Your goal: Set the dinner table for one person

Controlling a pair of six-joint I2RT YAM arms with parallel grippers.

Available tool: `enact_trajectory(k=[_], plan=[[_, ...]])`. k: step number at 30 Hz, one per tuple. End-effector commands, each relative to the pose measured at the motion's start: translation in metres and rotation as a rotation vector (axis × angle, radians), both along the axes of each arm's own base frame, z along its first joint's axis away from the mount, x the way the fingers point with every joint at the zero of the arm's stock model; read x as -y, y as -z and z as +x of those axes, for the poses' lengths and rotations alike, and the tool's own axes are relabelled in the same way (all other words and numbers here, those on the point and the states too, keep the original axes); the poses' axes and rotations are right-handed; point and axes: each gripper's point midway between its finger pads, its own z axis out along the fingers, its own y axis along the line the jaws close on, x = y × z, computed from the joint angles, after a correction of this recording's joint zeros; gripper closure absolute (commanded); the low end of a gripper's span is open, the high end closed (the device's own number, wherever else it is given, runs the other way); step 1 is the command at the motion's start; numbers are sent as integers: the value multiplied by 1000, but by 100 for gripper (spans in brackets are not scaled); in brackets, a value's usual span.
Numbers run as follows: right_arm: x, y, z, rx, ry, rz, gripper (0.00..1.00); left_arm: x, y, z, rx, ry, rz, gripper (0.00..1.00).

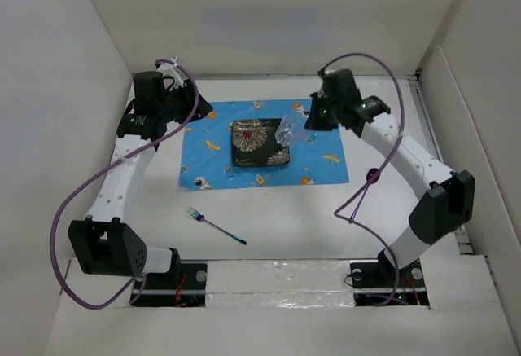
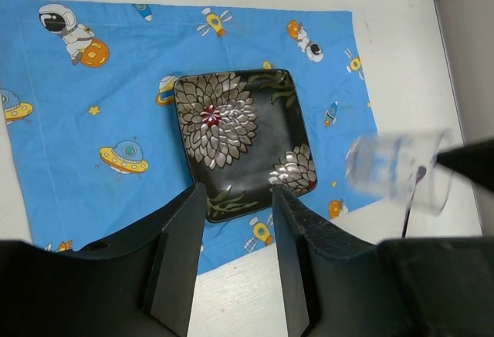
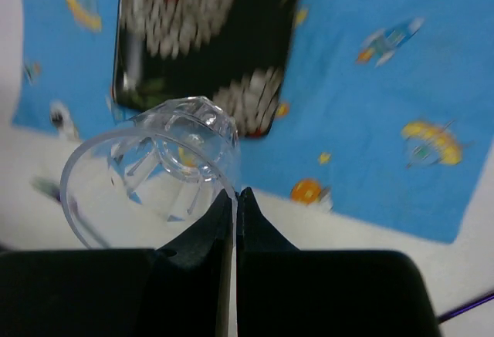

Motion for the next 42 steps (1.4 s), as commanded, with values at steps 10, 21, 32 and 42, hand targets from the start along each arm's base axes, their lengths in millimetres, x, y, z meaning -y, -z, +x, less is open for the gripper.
enact_trajectory(k=[10,21,32,42], plan=[[113,-15,189,74,372,-62,100,14,-18,-7,59,51,-28,63],[153,38,225,13,483,-126,100,16,-5,-6,30,59,-36,63],[148,74,230,-49,497,-115,99,20,0,1,11,64,-31,63],[149,18,242,64,516,6,56,20,1,1,8,65,-33,63]])
